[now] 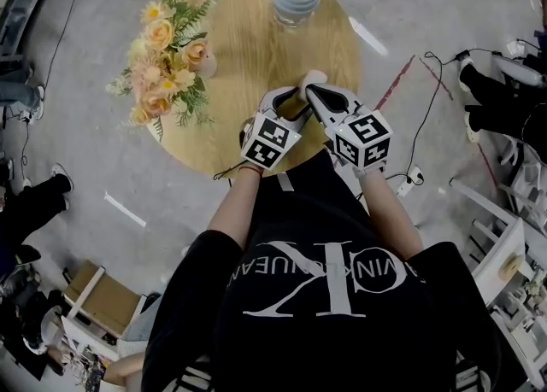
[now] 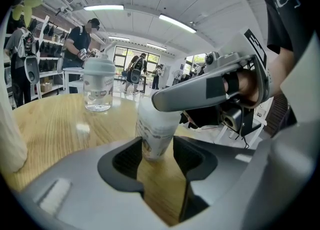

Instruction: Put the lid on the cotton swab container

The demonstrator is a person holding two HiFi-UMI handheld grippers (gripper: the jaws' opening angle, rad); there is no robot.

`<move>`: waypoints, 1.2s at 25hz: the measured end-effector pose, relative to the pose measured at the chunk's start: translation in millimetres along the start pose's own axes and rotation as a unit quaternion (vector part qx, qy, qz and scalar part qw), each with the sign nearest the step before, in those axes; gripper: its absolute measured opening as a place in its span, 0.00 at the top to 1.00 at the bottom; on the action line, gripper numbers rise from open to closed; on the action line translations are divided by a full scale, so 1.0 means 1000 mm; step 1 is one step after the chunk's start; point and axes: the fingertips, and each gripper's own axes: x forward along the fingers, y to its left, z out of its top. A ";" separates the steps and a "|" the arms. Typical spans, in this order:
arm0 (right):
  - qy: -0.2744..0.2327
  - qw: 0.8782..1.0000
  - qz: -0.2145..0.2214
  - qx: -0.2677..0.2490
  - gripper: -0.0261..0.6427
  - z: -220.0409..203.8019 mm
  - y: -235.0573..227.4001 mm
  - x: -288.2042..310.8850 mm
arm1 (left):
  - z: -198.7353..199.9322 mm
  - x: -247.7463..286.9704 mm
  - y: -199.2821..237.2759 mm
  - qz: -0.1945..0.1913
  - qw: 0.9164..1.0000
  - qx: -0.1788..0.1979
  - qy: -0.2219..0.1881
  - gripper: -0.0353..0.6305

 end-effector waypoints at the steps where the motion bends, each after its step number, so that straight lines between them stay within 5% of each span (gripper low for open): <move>1: 0.000 1.000 0.000 0.000 0.94 0.000 0.000 0.000 | -0.001 0.000 0.000 0.002 1.000 0.000 0.000 0.64; 10: -0.021 0.999 0.013 0.027 0.94 0.000 0.001 -0.002 | 0.004 -0.019 0.005 0.012 1.000 -0.001 -0.003 0.67; 13: -0.041 0.998 0.020 0.050 0.94 0.002 0.002 -0.005 | 0.011 -0.028 0.004 0.021 0.999 0.022 -0.014 0.75; 20: -0.077 0.997 -0.003 0.031 0.94 0.017 -0.005 -0.022 | 0.034 -0.049 0.001 0.049 0.996 0.045 -0.061 0.91; 30: -0.120 0.992 -0.037 0.003 0.94 0.038 -0.015 -0.050 | 0.084 -0.065 0.015 0.096 0.986 0.044 -0.129 0.93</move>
